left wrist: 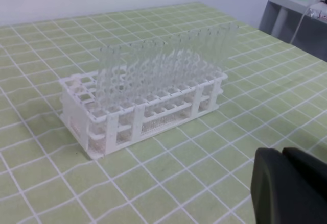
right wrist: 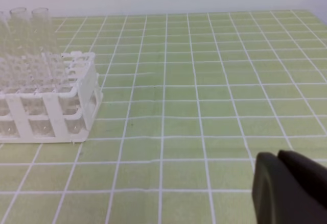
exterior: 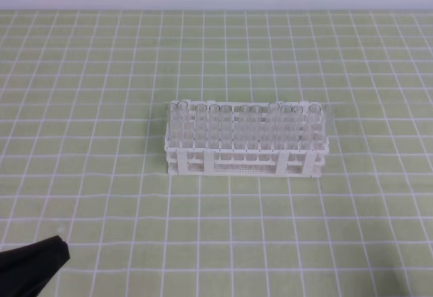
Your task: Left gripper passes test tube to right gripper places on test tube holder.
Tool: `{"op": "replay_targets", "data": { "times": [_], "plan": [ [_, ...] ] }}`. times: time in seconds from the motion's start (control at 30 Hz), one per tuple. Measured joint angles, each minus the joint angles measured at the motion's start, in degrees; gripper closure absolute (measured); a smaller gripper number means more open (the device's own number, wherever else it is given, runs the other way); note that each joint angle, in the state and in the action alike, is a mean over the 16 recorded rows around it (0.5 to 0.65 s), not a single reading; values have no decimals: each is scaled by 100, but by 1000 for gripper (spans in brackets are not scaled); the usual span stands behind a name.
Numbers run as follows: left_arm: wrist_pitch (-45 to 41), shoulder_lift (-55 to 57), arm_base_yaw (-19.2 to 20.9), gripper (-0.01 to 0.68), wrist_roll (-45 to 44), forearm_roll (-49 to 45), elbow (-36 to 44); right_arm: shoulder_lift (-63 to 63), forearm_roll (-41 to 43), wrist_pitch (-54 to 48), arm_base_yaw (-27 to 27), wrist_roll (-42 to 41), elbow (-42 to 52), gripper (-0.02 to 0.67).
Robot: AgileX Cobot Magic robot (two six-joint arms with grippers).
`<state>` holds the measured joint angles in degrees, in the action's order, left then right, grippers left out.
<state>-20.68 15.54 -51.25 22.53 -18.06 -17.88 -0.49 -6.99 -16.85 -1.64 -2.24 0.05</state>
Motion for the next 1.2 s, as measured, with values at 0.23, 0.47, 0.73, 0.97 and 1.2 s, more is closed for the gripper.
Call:
{"op": "replay_targets", "data": {
  "times": [0.23, 0.47, 0.73, 0.97, 1.2],
  "plan": [
    [0, 0, 0, 675, 0, 0, 0, 0, -8, 0, 0, 45, 0, 664],
    [14, 6, 1, 675, -2, -5, -1, 0, -13, 0, 0, 45, 0, 664],
    [55, 7, 77, 675, -168, 47, 29, 0, -13, 0, 0, 45, 0, 665],
    [589, -99, 980, 675, -749, 589, 141, 0, -13, 0, 0, 45, 0, 665],
    [1240, -569, 2769, 675, -1299, 1271, 556, 0, -13, 0, 0, 45, 0, 665]
  ]
}}
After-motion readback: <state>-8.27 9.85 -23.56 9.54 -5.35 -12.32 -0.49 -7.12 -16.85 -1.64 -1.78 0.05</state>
